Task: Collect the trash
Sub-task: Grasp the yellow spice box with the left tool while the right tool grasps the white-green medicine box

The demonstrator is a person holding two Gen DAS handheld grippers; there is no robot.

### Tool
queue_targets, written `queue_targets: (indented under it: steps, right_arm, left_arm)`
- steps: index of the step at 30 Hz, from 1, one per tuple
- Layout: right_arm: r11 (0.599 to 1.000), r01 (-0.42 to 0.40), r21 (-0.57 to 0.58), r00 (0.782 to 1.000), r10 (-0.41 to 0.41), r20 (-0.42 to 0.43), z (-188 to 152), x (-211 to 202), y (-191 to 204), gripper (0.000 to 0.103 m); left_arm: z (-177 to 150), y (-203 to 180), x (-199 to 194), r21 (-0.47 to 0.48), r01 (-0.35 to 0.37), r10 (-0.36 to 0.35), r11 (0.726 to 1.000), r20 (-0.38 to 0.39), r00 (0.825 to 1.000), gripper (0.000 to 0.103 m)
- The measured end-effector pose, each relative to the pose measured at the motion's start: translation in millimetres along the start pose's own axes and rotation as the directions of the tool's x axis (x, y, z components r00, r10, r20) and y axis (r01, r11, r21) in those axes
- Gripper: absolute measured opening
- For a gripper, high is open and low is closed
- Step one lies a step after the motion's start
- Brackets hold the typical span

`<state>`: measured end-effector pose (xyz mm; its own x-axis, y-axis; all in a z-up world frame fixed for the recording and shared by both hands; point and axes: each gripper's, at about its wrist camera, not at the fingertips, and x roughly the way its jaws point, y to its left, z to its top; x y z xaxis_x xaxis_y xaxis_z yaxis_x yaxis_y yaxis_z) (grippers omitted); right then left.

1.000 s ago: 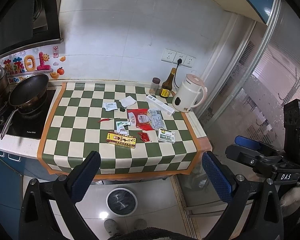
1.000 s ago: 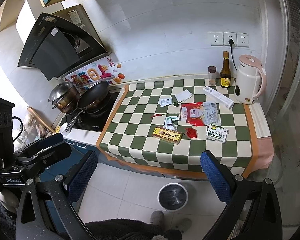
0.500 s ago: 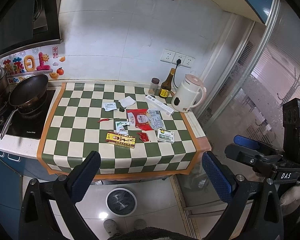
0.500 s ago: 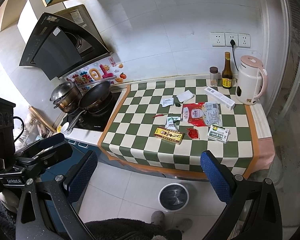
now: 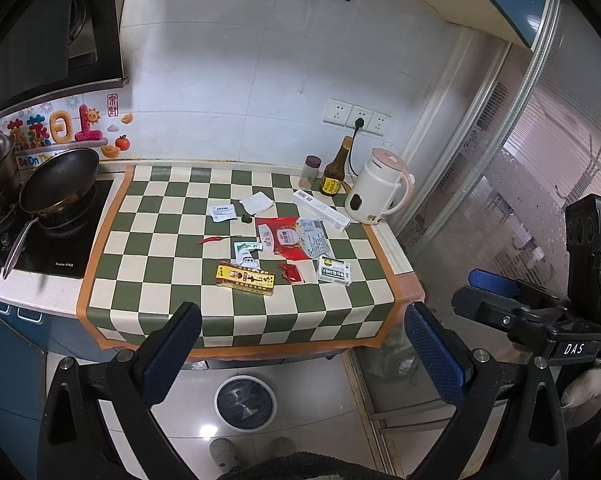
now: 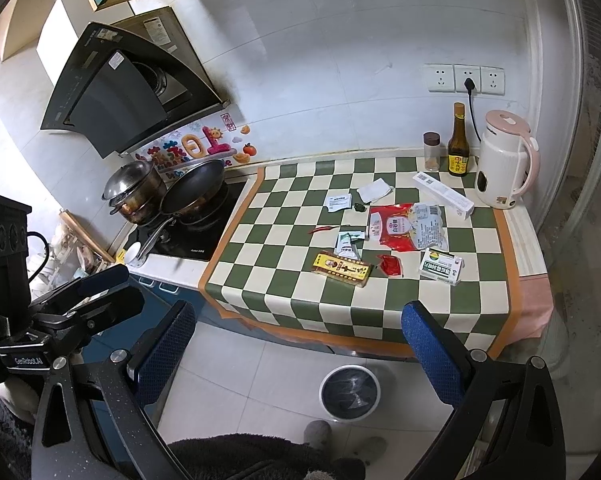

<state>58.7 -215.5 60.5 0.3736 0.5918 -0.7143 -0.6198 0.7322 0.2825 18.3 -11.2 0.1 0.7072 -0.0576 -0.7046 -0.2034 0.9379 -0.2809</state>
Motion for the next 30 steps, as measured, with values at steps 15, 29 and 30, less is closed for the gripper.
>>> queue_targets:
  steps: [15, 29, 30]
  right_arm:
    - [0.938, 0.207, 0.278, 0.972, -0.23, 0.052, -2, 43, -40, 0.103]
    - [0.87, 0.432, 0.237, 0.866, -0.327, -0.377, 19, 265, -270, 0.103]
    - [0.888, 0.423, 0.182, 0.853, -0.322, -0.411, 23, 281, -275, 0.103]
  left_arm:
    - [11, 67, 105, -0.017, -0.403, 0.402, 0.915, -0.057, 0.914, 0.103]
    - [-11, 118, 372, -0.472, -0.447, 0.136, 0.76, -0.557, 0.819, 0.1]
    - [-11, 119, 390, -0.499, -0.467, 0.13, 0.73, -0.57, 0.811, 0.098]
